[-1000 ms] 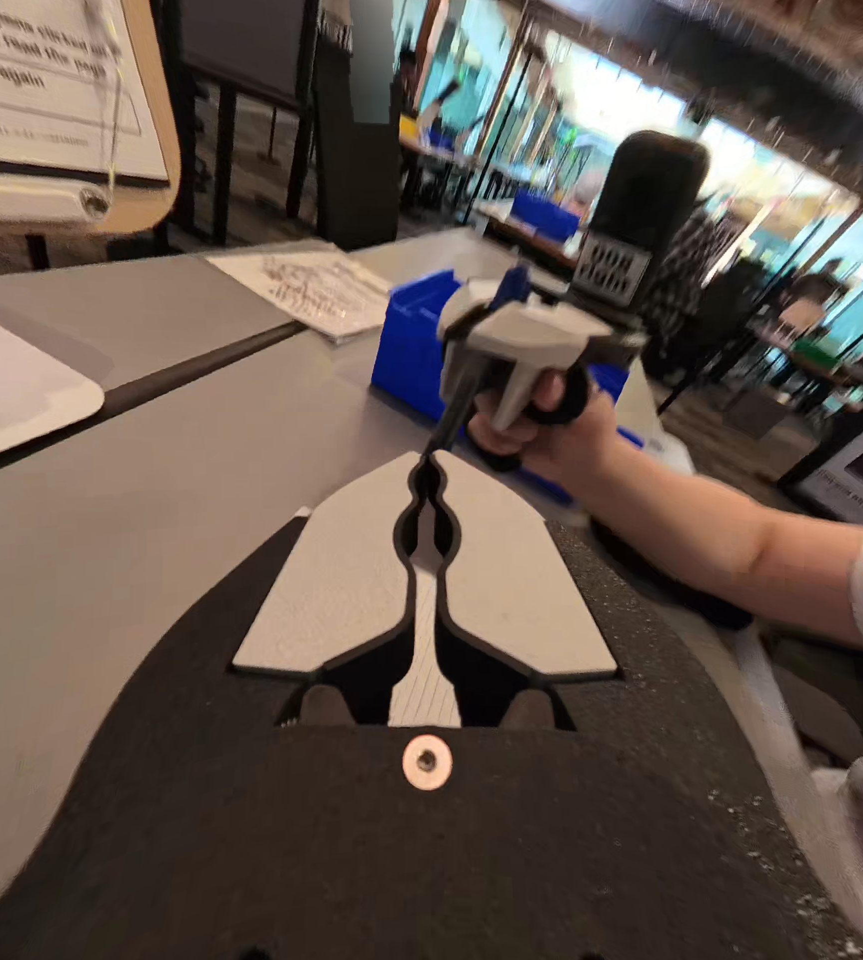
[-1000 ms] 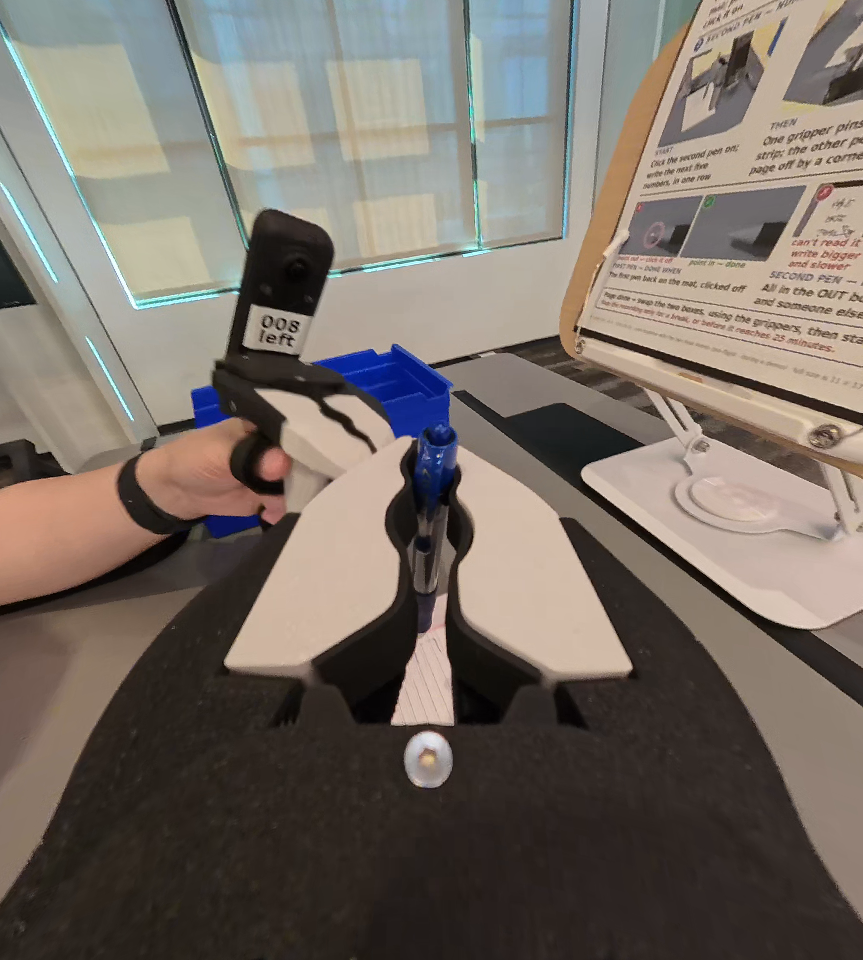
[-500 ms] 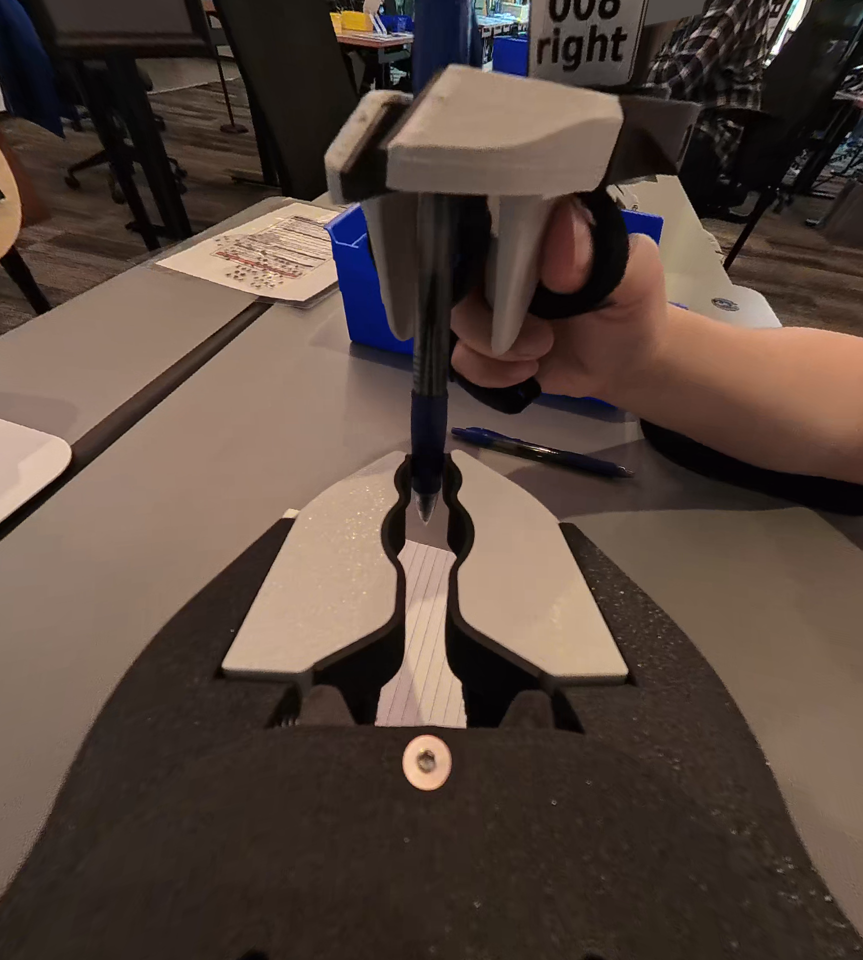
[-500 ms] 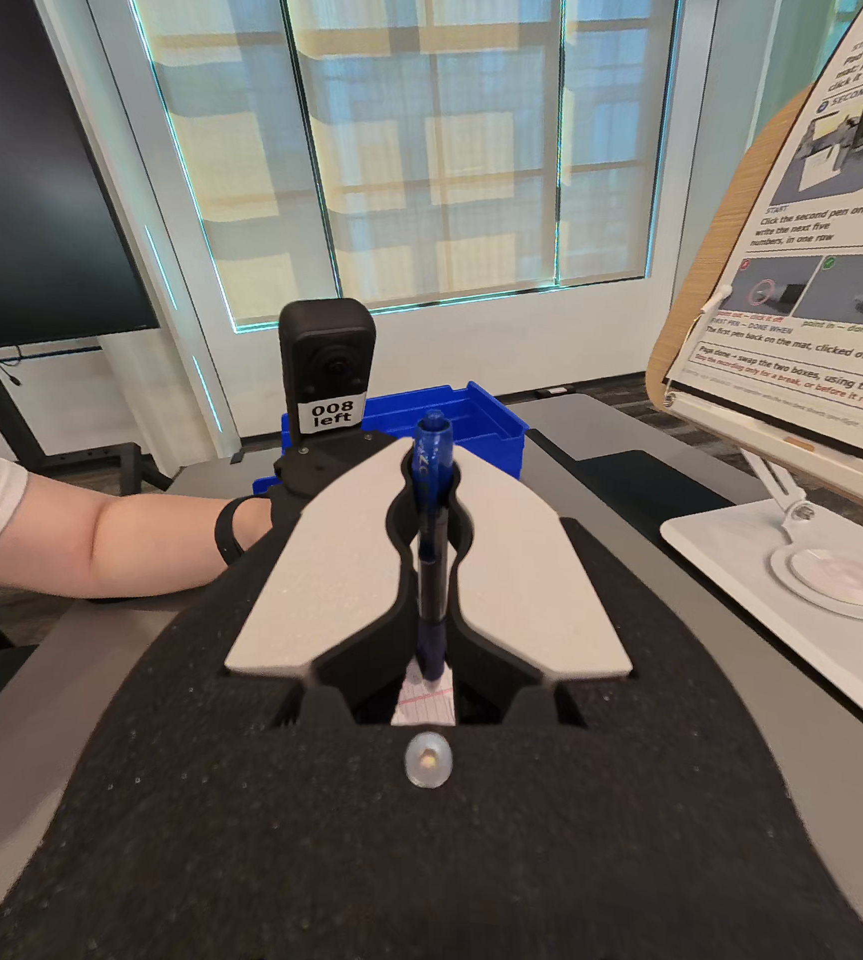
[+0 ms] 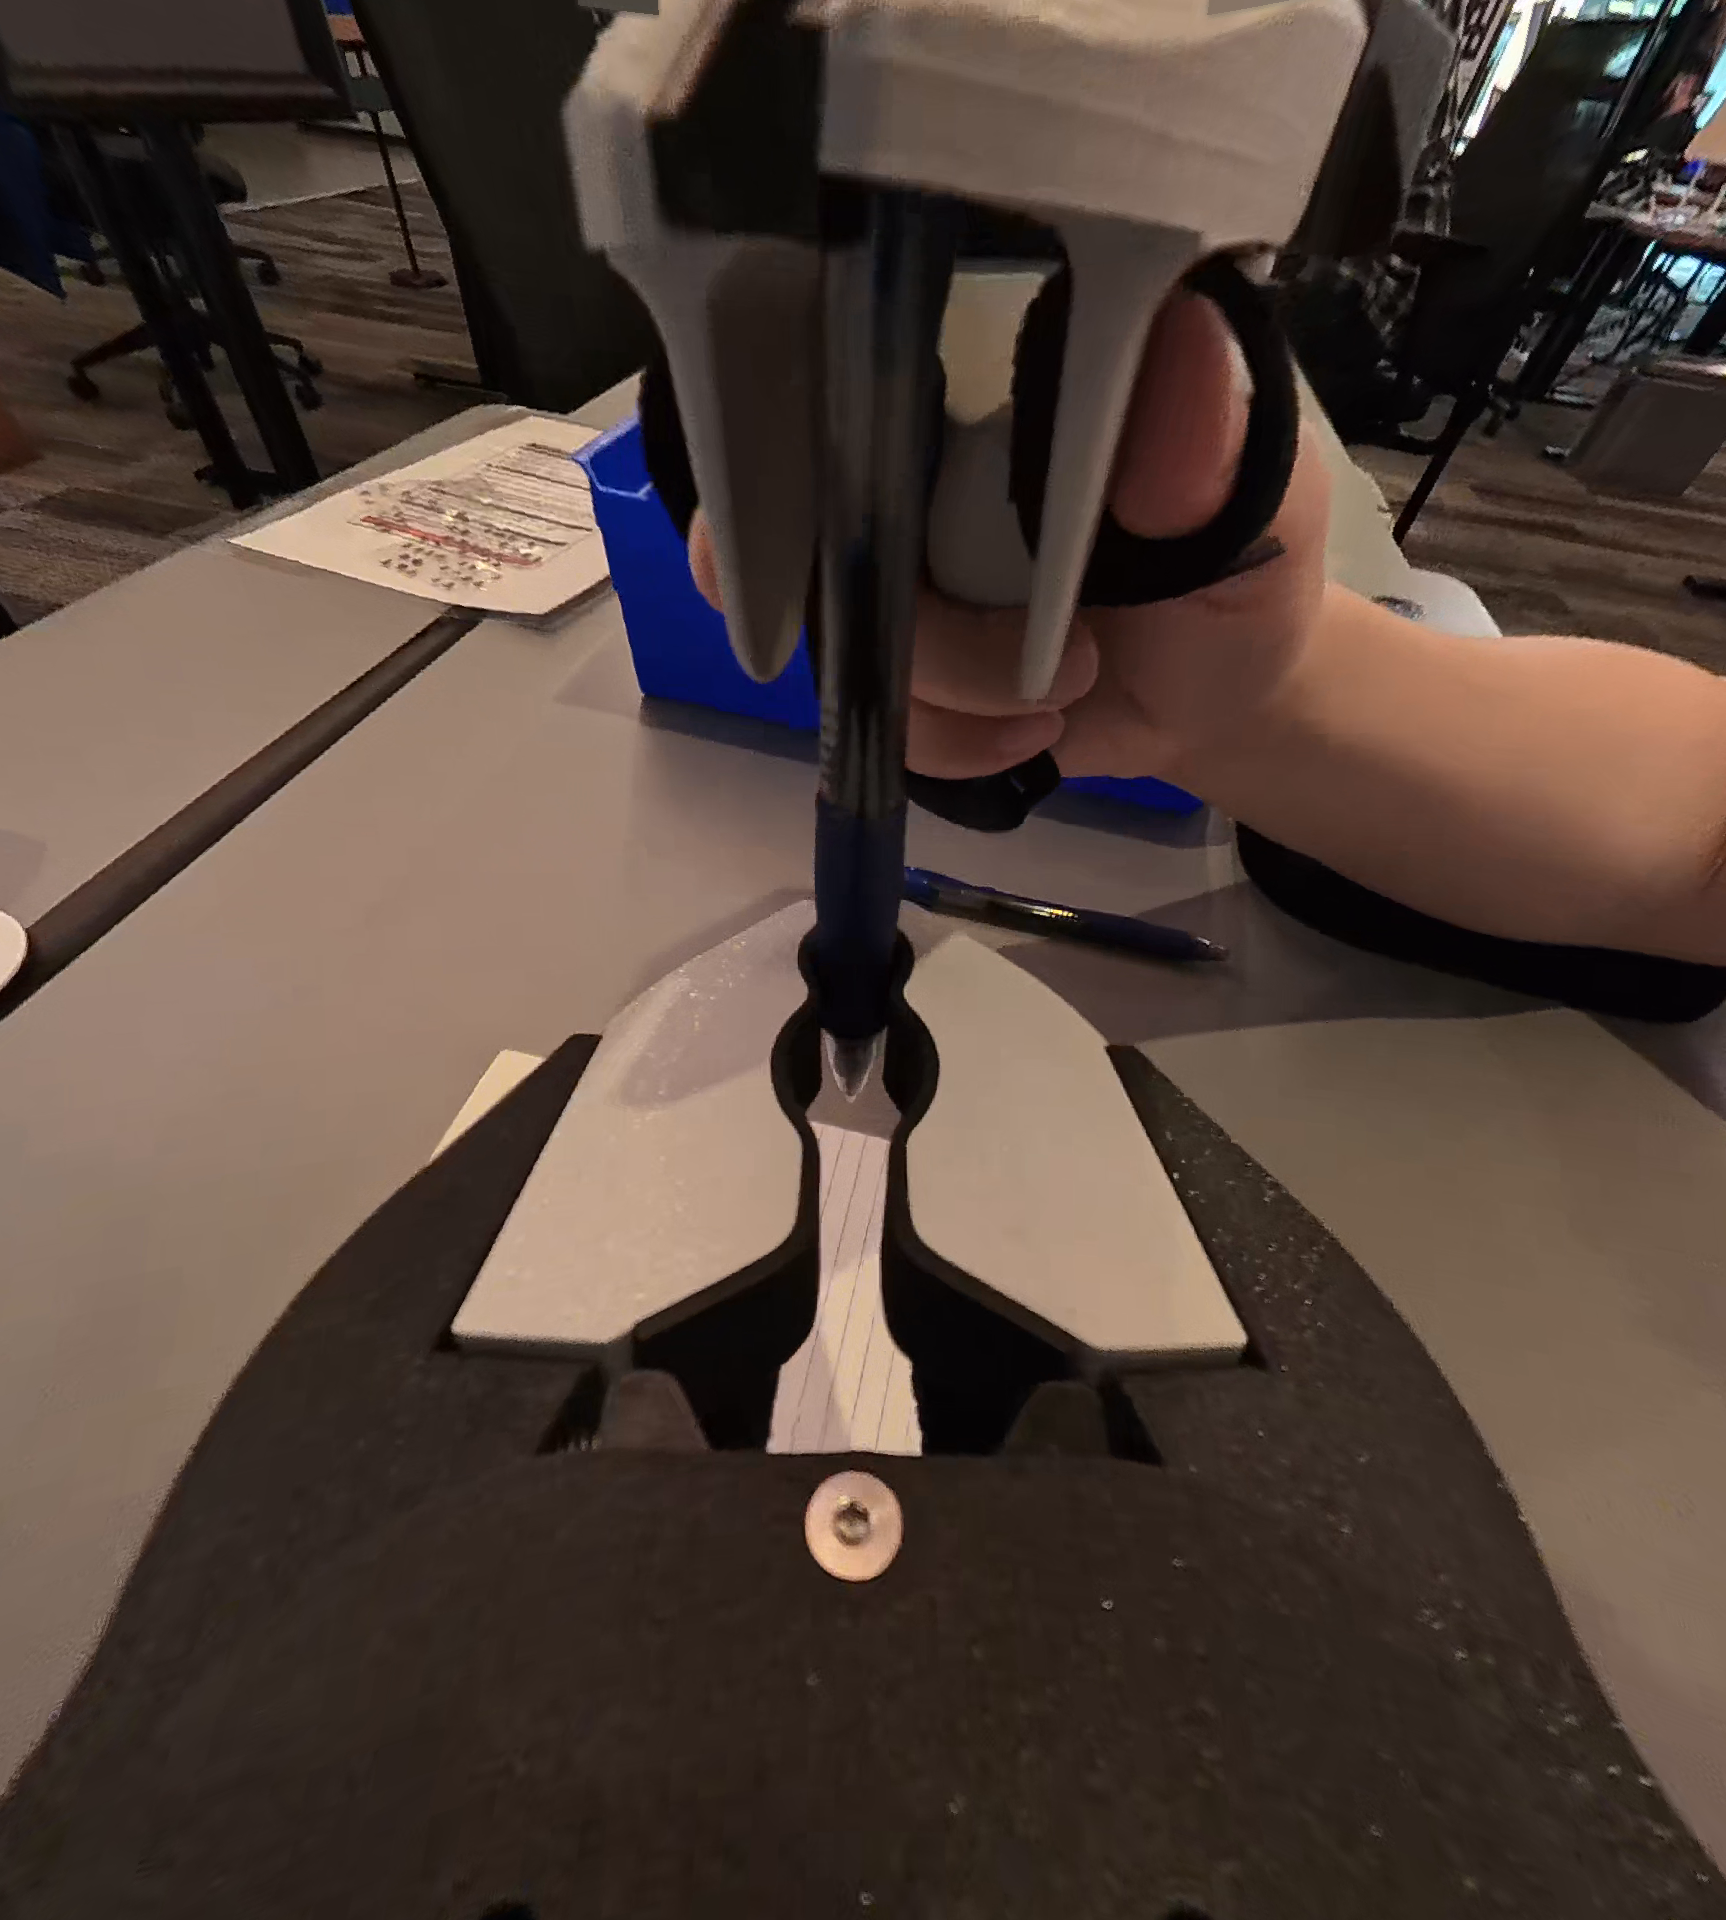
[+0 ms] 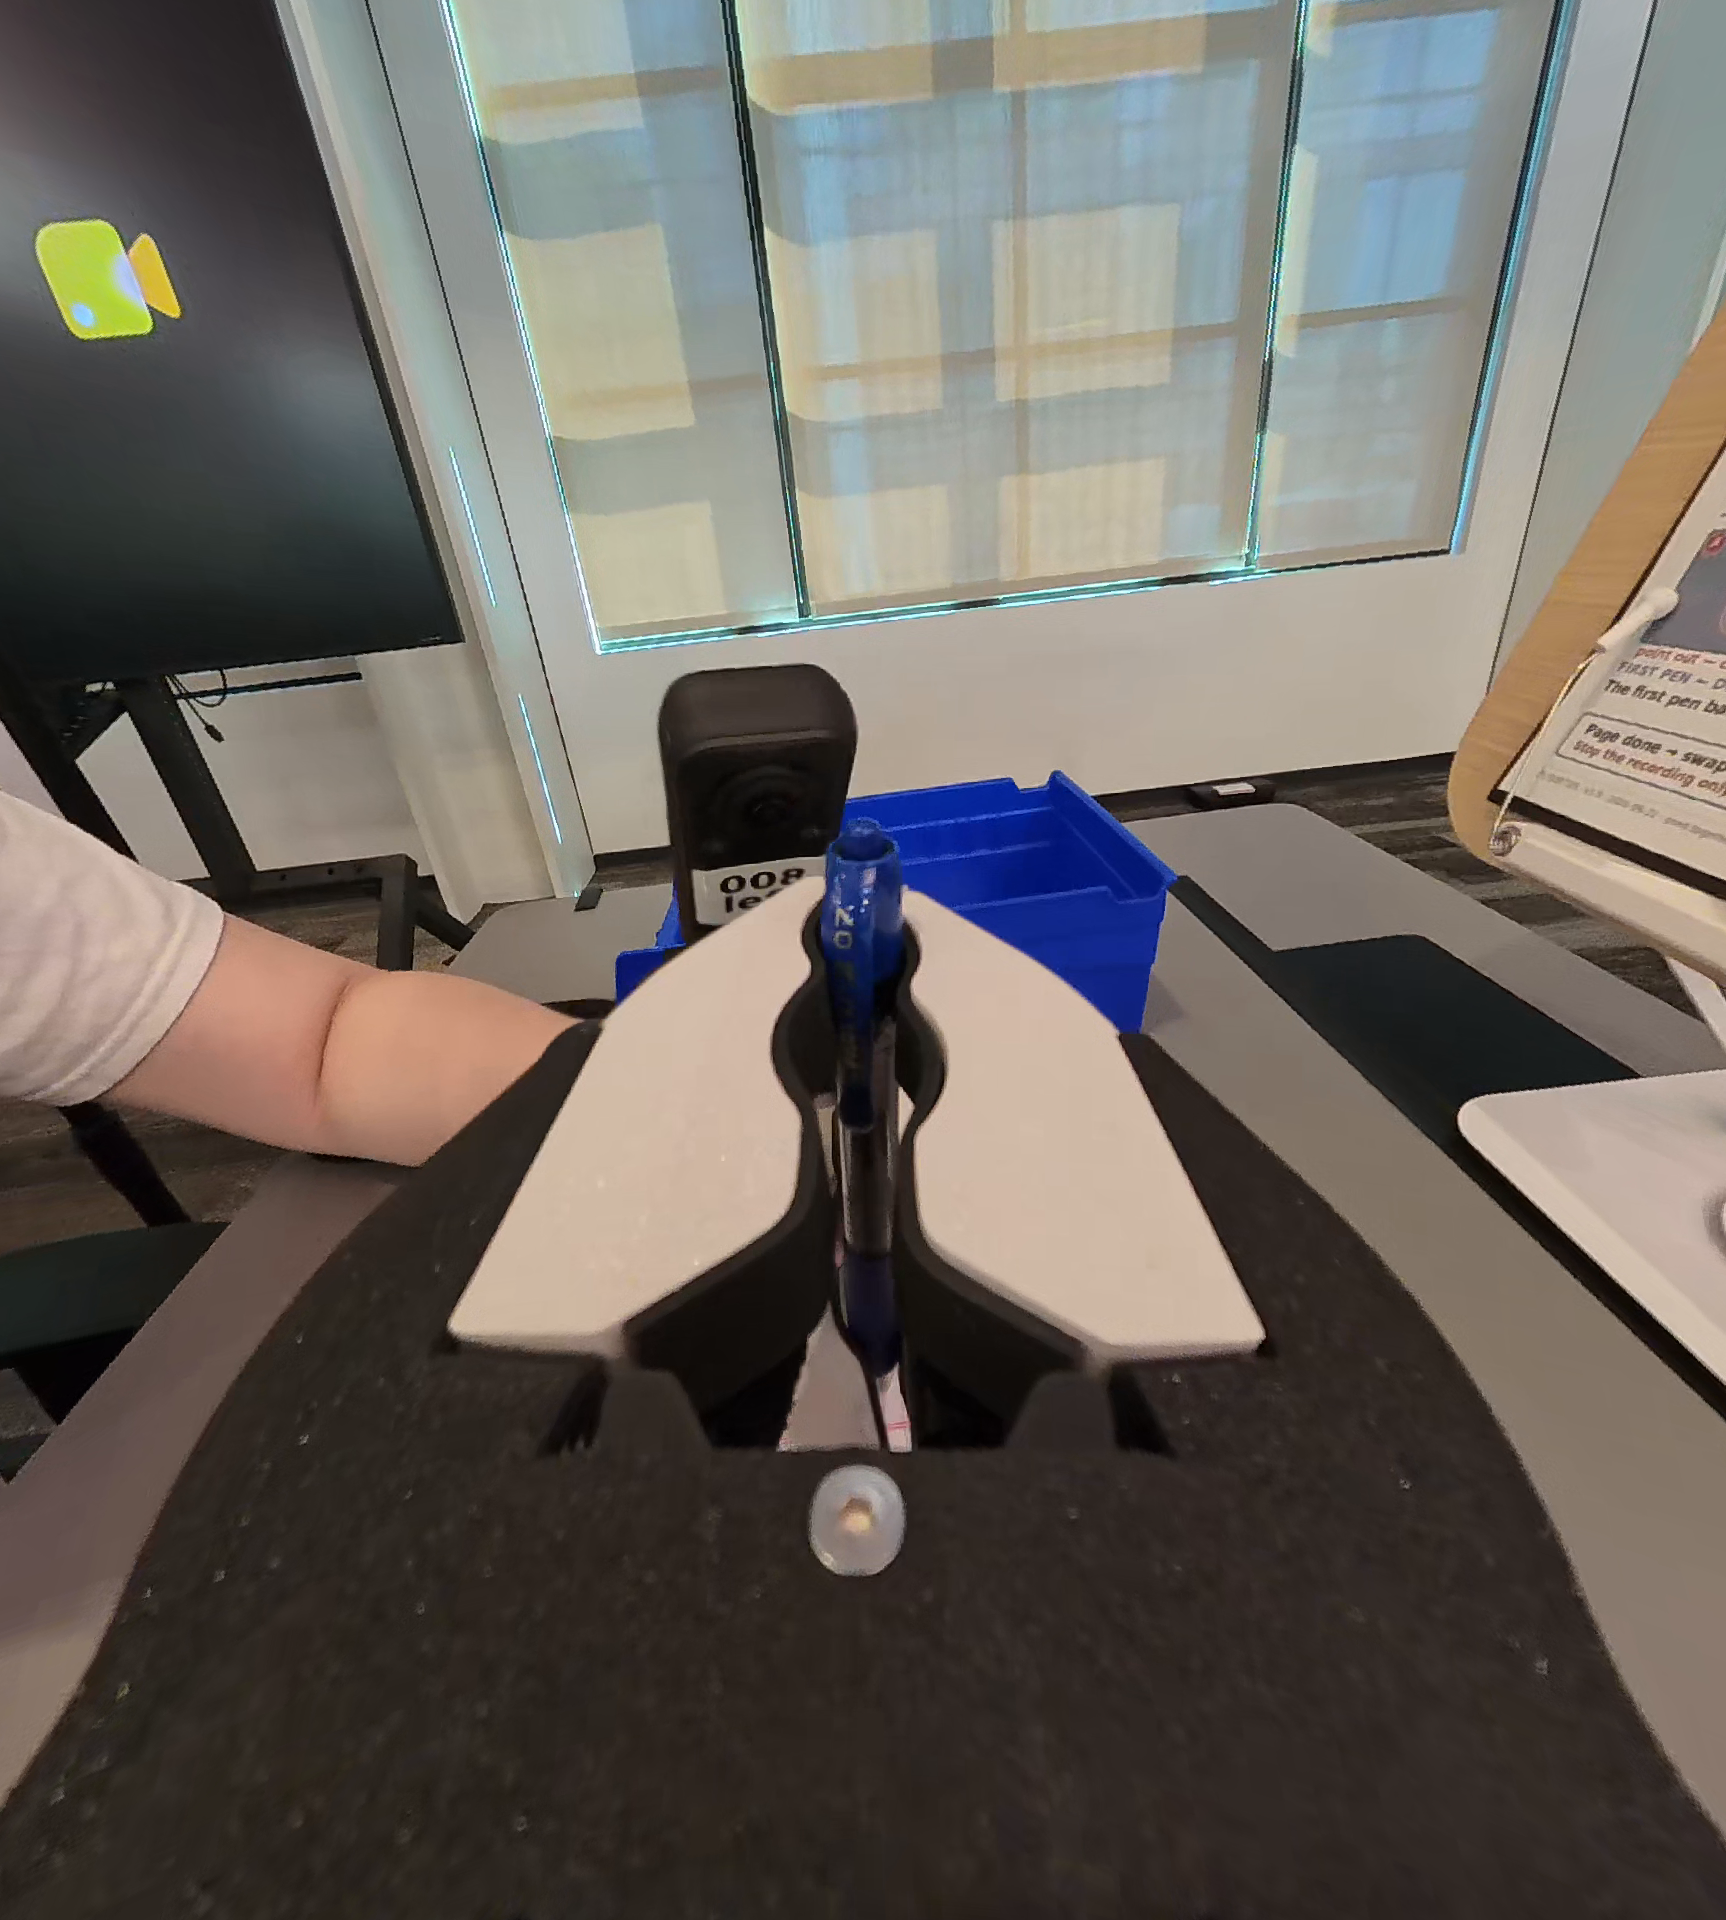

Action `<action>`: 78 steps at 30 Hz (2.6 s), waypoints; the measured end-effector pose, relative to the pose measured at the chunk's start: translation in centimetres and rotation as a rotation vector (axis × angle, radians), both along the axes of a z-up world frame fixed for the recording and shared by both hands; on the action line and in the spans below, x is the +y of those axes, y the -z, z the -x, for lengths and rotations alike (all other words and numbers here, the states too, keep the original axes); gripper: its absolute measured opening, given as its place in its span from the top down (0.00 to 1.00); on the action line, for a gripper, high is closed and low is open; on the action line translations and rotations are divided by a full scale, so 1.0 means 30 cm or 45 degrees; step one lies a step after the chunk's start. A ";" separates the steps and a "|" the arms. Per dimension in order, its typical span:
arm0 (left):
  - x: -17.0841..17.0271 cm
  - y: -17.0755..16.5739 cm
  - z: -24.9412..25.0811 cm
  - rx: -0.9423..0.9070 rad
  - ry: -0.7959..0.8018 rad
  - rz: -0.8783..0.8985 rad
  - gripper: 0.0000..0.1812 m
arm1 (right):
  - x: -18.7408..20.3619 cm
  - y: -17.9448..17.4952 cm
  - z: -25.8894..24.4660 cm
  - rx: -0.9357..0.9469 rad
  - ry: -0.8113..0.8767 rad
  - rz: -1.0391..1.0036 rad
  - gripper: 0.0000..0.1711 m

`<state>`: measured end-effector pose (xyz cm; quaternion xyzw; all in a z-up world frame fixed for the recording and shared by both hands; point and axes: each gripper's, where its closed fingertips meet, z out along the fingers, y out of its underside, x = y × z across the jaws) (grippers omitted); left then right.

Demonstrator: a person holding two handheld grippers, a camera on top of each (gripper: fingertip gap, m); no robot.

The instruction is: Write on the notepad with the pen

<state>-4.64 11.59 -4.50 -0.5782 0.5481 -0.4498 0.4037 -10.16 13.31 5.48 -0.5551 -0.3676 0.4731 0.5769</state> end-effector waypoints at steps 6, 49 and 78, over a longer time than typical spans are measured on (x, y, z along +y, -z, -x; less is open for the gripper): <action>-0.007 -0.003 -0.004 -0.007 0.007 0.031 0.97 | 0.012 0.001 -0.010 -0.007 0.032 0.009 0.97; 0.326 0.350 0.234 0.719 -0.661 0.045 1.00 | 0.232 0.293 0.038 -0.078 0.239 0.053 0.97; 0.327 0.349 0.234 0.717 -0.668 0.030 1.00 | 0.219 0.321 0.055 -0.139 0.201 0.086 0.97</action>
